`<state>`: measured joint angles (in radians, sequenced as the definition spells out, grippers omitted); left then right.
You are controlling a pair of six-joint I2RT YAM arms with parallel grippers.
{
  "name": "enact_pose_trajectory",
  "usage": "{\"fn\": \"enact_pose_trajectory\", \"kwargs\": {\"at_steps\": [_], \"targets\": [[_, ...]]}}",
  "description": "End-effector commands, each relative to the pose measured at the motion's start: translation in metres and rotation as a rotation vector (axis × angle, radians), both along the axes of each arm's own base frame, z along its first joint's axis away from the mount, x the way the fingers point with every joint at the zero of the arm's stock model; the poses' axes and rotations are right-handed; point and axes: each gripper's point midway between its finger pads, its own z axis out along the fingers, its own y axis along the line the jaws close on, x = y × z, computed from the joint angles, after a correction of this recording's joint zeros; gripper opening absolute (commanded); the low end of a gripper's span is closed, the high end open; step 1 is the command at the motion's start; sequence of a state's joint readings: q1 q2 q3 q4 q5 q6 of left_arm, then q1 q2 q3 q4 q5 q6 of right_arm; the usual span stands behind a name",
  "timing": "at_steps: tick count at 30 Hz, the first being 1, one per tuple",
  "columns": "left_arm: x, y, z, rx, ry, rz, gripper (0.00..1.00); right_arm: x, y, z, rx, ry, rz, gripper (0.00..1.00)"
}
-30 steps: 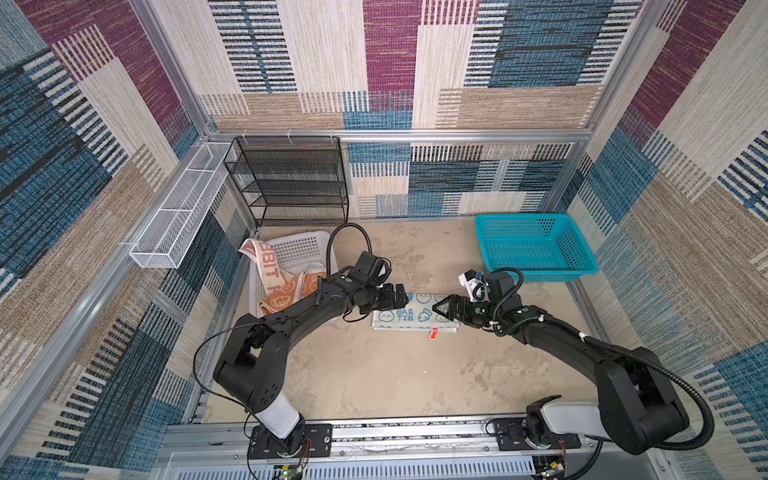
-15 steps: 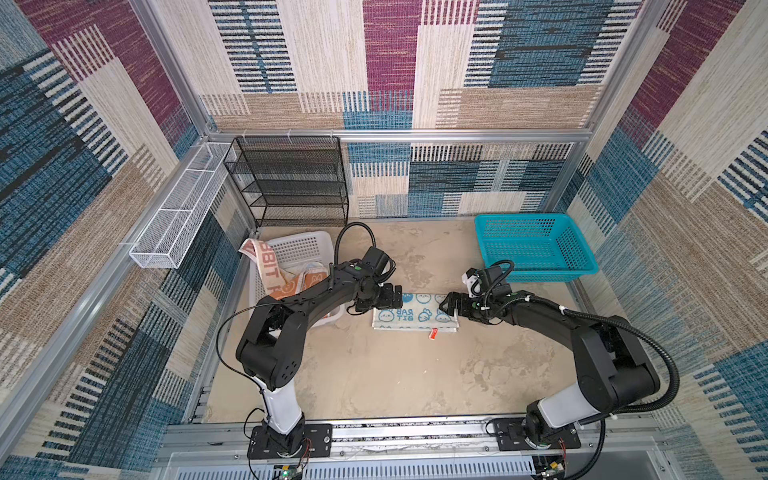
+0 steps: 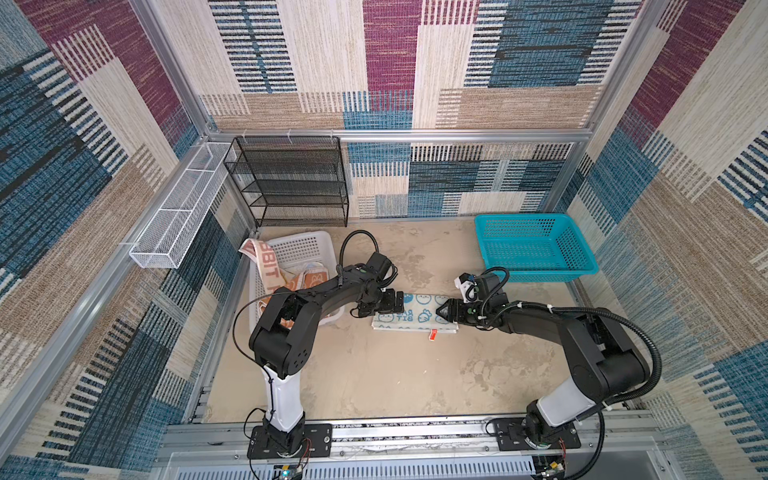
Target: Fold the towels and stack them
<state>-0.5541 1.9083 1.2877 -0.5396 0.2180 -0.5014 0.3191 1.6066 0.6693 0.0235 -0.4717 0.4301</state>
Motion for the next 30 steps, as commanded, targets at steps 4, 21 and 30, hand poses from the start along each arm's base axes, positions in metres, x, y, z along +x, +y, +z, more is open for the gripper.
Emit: {"fn": "enact_pose_trajectory", "kwargs": {"at_steps": [4,21,30], "targets": [[-0.014,0.005,-0.016,0.015,0.049,-0.009,0.99,-0.017,-0.002,-0.025,-0.012,0.115,-0.033,0.46],[-0.002,0.009,0.017,0.029,-0.023,-0.026,0.99,0.058,-0.006,0.019,-0.174,0.003,-0.054,0.00],[0.034,0.003,0.094,-0.004,-0.176,-0.020,0.99,0.131,-0.026,0.054,-0.310,-0.046,-0.104,0.00]]}}
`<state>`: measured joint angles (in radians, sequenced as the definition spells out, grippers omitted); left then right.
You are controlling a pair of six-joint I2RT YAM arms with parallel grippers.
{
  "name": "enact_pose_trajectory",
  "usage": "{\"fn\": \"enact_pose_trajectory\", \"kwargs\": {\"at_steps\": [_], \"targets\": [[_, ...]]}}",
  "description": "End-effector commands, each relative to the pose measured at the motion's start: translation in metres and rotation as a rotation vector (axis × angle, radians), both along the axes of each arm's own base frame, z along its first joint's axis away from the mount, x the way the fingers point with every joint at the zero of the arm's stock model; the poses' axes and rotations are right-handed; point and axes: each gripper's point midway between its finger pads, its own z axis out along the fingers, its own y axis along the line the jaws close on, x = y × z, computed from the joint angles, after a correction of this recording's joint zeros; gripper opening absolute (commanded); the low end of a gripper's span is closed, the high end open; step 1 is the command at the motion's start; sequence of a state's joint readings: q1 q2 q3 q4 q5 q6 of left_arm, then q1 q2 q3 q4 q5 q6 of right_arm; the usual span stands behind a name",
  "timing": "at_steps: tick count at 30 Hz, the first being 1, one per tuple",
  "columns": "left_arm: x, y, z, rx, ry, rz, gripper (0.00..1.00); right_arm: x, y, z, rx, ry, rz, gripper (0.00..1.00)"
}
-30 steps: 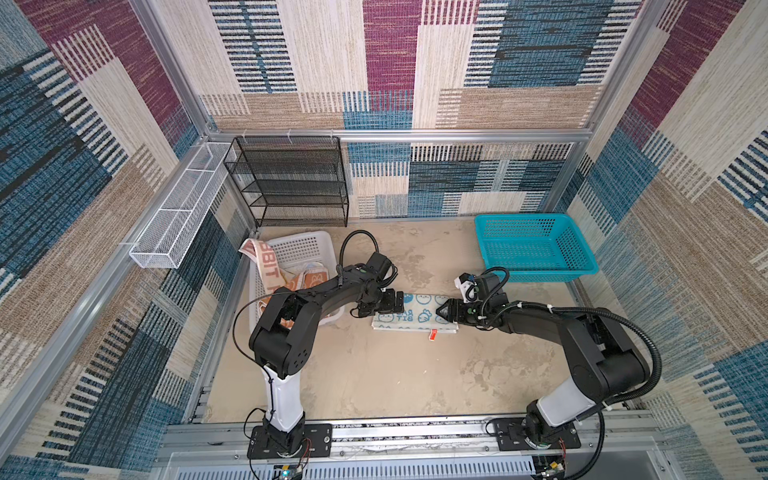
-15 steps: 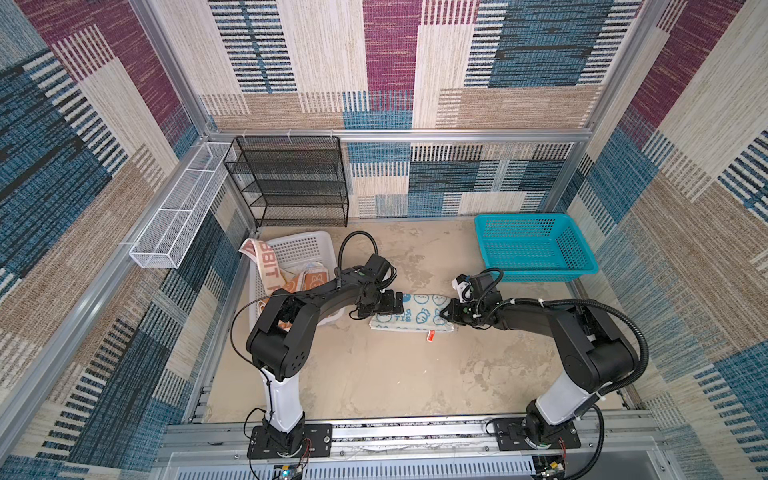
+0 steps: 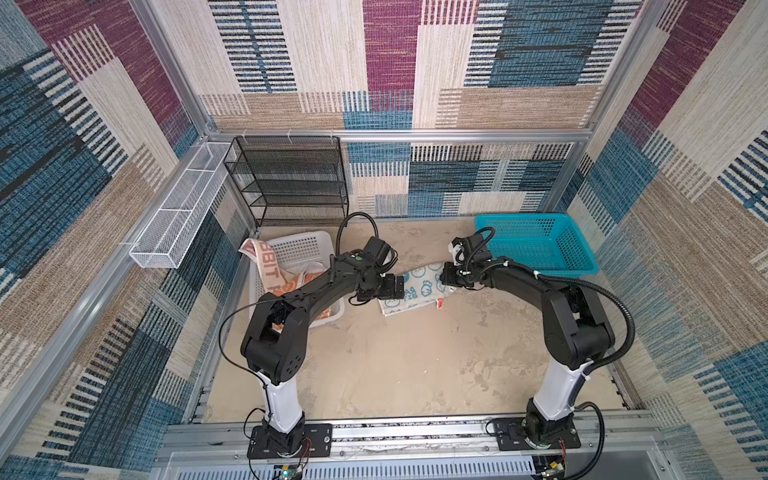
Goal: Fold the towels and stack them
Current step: 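Lift the towel end with the right gripper while the left gripper releases and withdraws, then carry the folded towel with the right gripper over the teal basket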
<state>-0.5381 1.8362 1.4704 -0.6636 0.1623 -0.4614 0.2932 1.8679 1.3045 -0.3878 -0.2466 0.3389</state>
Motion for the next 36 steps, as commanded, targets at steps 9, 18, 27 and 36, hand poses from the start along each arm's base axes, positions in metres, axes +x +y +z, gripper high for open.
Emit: {"fn": "enact_pose_trajectory", "kwargs": {"at_steps": [9,18,27,36], "targets": [[-0.001,-0.002,0.054,-0.084,-0.097,-0.025,0.99,0.071,-0.089,0.068,-0.269,-0.052,-0.150,0.00],[-0.008,-0.010,0.033,-0.108,-0.009,-0.043,0.99,0.090,-0.119,0.097,-0.305,-0.067,-0.175,0.00],[-0.012,-0.015,0.025,-0.129,0.021,-0.047,0.99,0.083,-0.153,0.120,-0.308,-0.079,-0.239,0.00],[-0.014,-0.019,0.025,-0.151,0.031,-0.046,0.99,0.072,-0.199,0.132,-0.369,-0.072,-0.307,0.00]]}}
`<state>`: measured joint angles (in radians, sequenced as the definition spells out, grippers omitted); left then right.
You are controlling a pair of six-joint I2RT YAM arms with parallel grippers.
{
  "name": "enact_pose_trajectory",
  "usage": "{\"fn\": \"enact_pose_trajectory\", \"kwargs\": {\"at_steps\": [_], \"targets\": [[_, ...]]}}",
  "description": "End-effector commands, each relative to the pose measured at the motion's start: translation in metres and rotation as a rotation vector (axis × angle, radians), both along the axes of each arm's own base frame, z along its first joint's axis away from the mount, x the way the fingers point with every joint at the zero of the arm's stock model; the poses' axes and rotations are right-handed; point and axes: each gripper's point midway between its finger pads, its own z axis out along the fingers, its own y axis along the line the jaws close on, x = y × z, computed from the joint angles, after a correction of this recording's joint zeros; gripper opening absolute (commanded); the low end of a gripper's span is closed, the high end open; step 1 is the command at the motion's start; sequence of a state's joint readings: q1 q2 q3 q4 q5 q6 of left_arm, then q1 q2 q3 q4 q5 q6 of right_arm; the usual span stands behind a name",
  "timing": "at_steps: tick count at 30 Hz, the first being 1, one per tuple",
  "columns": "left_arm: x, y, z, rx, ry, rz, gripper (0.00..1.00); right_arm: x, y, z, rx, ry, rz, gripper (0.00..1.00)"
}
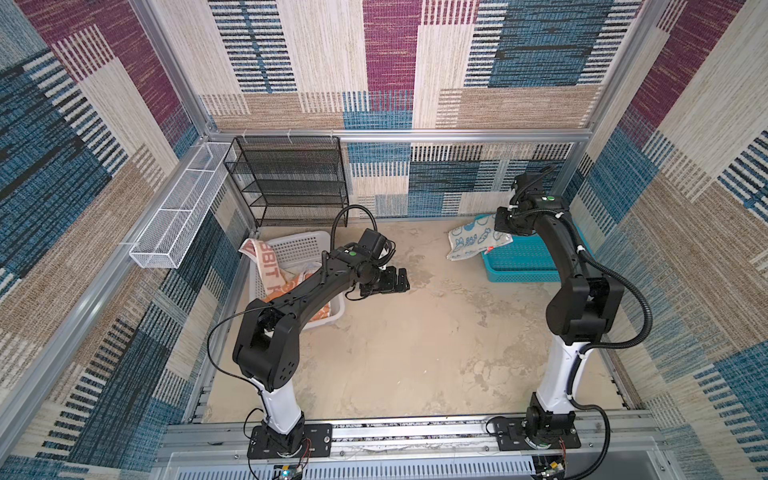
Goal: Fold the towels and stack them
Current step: 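Carry the folded towel with the right gripper over the teal basket, then lower the cream towel into the teal basket and open the right gripper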
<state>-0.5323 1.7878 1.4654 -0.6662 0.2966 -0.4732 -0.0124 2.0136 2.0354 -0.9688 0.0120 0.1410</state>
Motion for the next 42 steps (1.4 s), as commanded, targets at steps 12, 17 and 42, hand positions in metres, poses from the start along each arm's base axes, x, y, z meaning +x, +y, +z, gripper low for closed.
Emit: {"fn": "enact_pose_trajectory", "kwargs": {"at_steps": [12,17,42], "targets": [[-0.003,-0.020,0.026,-0.097,-0.028,-0.019,0.99,-0.007,-0.066,-0.042,-0.310,0.134,-0.097,0.00],[-0.007,-0.029,0.034,-0.109,-0.032,-0.048,0.99,-0.005,-0.090,-0.052,-0.454,0.165,-0.129,0.00],[-0.005,-0.040,0.033,-0.077,-0.023,-0.088,0.99,0.025,-0.125,-0.097,-0.712,0.124,0.041,0.00]]}}
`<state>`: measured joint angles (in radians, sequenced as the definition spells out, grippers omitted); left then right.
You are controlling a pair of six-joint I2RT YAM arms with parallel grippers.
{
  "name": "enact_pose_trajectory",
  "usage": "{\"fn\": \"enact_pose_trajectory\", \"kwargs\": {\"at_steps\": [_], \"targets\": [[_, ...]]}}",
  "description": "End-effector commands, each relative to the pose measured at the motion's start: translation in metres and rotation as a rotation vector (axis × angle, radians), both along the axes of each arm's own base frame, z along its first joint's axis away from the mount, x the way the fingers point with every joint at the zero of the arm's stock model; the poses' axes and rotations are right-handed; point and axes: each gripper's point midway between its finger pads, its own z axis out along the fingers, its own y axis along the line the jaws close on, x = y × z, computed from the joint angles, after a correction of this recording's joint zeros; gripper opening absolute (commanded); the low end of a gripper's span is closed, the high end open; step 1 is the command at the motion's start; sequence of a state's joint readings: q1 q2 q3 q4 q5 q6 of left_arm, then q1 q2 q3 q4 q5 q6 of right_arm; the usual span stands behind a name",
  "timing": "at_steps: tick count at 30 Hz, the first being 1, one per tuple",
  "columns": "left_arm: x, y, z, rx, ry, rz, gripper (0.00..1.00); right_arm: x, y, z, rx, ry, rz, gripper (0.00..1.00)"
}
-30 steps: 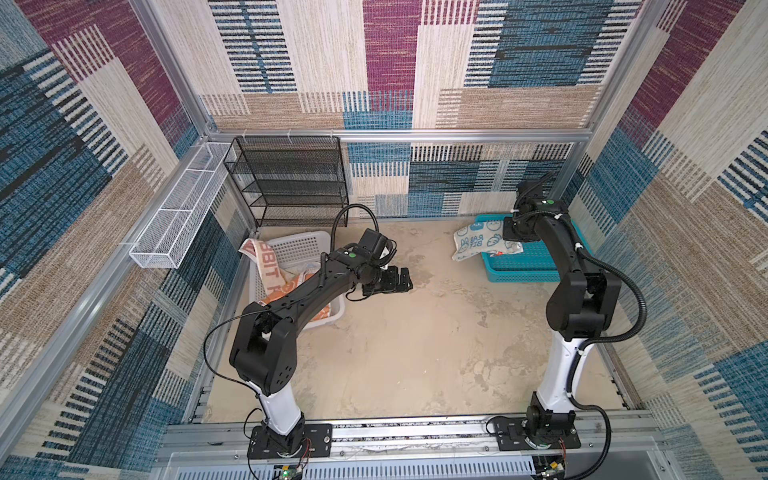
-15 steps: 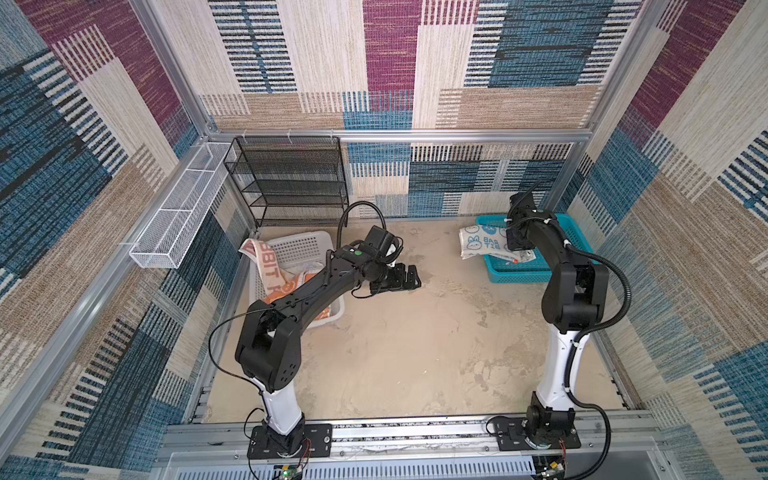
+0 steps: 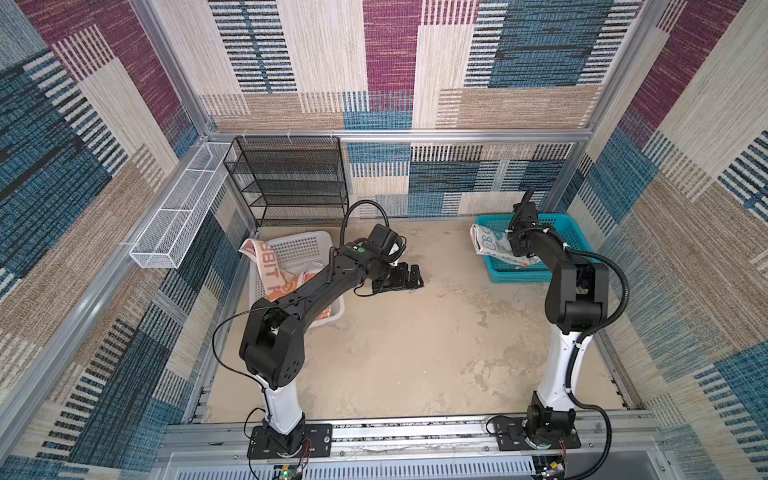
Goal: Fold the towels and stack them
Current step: 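Lower the cream towel into the teal basket and open the right gripper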
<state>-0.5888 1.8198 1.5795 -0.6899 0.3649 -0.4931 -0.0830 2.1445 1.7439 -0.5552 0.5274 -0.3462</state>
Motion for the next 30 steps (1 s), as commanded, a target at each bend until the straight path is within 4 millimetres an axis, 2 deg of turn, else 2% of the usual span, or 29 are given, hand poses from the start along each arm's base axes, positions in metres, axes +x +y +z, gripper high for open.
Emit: {"fn": "enact_pose_trajectory", "kwargs": {"at_steps": [1,7,18,30], "targets": [[0.002,-0.002,0.007,0.007,-0.022,-0.013,0.99,0.015,-0.002,0.005,-0.036,-0.032,0.044,0.00],[0.007,-0.004,0.005,0.021,-0.021,-0.019,0.99,0.018,-0.012,-0.012,-0.053,0.019,0.048,0.00],[0.014,-0.012,0.000,0.024,-0.012,-0.029,0.99,0.017,-0.045,-0.010,-0.040,-0.009,-0.023,0.00],[0.016,-0.022,0.005,0.044,-0.024,-0.049,0.99,0.012,-0.073,-0.021,-0.022,-0.004,-0.106,0.00]]}}
